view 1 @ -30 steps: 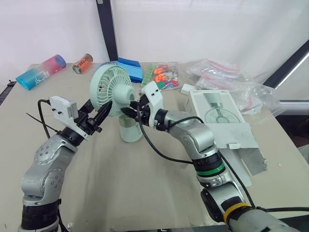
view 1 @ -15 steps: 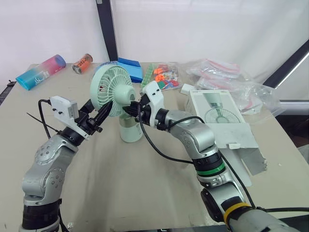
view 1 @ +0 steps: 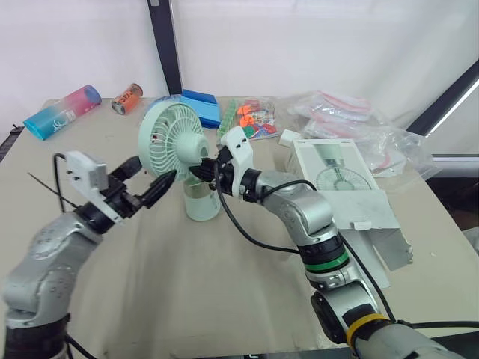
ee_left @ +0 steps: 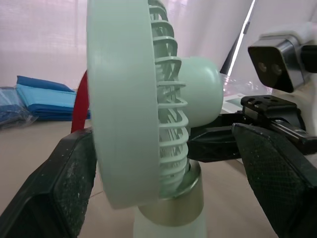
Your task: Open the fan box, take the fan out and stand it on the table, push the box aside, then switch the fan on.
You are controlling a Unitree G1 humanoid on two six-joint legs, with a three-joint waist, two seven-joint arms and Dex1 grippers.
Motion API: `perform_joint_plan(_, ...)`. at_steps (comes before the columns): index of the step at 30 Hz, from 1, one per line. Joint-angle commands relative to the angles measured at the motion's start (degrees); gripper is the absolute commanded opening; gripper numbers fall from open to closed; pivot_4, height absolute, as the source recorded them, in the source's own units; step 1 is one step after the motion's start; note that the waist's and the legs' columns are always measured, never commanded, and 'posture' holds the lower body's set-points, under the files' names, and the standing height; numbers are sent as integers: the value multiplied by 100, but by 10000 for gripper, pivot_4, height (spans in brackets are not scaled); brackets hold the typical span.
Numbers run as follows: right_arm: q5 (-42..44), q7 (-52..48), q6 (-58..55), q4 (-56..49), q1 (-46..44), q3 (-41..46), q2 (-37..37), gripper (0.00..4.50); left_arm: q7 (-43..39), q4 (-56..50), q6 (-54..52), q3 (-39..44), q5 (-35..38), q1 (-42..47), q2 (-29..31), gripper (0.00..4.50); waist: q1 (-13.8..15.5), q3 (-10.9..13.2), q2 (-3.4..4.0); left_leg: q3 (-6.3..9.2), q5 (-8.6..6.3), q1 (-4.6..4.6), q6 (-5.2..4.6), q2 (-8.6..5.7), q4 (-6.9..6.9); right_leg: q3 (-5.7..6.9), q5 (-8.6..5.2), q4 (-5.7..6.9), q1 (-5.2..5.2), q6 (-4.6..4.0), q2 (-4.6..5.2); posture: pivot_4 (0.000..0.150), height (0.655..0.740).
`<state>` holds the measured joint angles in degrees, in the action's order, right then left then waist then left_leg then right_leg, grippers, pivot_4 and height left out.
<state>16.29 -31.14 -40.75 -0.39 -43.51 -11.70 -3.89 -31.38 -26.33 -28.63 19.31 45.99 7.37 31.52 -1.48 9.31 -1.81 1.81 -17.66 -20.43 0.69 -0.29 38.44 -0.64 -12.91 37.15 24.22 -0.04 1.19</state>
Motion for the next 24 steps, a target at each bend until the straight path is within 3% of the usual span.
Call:
perform_joint_plan(1, 152, -51, 126, -37, -106, 208, 18, 9262, -231, -35, -13, 583, 301, -18, 359, 44414, 5, 0, 0, 0, 0, 0, 0, 0, 0, 0, 0, 0, 0, 0, 0, 1500, 7400)
perform_joint_plan(10, 351, -271, 274, 26, -83, 409, -91, 9262, -626, 392, -209, 1398, 744, -114, 1010, 44414, 5, 1, 1, 1, 0, 0, 0, -1, 0, 2, -1, -2, -1, 0, 0, 1500, 7400)
perform_joint_plan(21, 1096, -1293, 450, -732, 241, 543, -478, 9262, -703, 458, -95, 979, 353, -401, 801, 44414, 7, 3, 3, 2, 0, -1, 0, 0, -2, 1, -1, -5, 0, 0, 1, 1500, 7400)
perform_joint_plan(24, 1137, -1343, 455, -823, 310, 516, -542, 3726, -751, 469, -54, 802, 223, -434, 753, 45000, 5, 2, 3, 1, 1, -1, 1, 2, -1, 2, 0, -3, 0, 0, 0, 1500, 7400)
